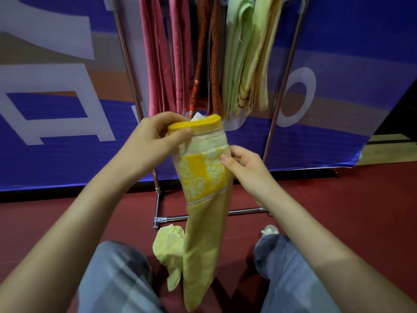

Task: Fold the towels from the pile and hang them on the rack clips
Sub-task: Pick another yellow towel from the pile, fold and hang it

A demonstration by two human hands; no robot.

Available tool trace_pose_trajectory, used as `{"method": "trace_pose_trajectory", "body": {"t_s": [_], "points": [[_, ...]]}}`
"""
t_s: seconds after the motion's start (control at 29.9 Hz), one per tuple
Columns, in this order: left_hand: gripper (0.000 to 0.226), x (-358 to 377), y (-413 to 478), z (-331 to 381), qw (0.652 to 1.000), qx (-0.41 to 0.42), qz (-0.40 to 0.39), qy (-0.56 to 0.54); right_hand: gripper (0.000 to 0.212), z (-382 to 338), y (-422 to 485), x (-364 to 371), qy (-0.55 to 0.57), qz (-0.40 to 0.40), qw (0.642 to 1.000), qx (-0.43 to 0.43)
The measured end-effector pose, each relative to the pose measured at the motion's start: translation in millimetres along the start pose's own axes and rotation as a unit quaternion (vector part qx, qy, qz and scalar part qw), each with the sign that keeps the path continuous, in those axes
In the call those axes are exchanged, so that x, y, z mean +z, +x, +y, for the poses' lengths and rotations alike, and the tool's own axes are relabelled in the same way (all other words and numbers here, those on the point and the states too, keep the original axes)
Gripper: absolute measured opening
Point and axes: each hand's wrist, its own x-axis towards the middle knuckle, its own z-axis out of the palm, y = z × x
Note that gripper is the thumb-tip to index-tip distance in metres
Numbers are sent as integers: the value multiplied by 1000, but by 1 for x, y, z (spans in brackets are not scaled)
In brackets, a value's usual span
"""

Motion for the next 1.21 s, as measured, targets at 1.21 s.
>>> {"method": "trace_pose_trajectory", "body": {"t_s": [1.21], "points": [[40,37,-43,-44,965,-63,-252,32,11,31,-36,0,-32,-248,955,158]]}}
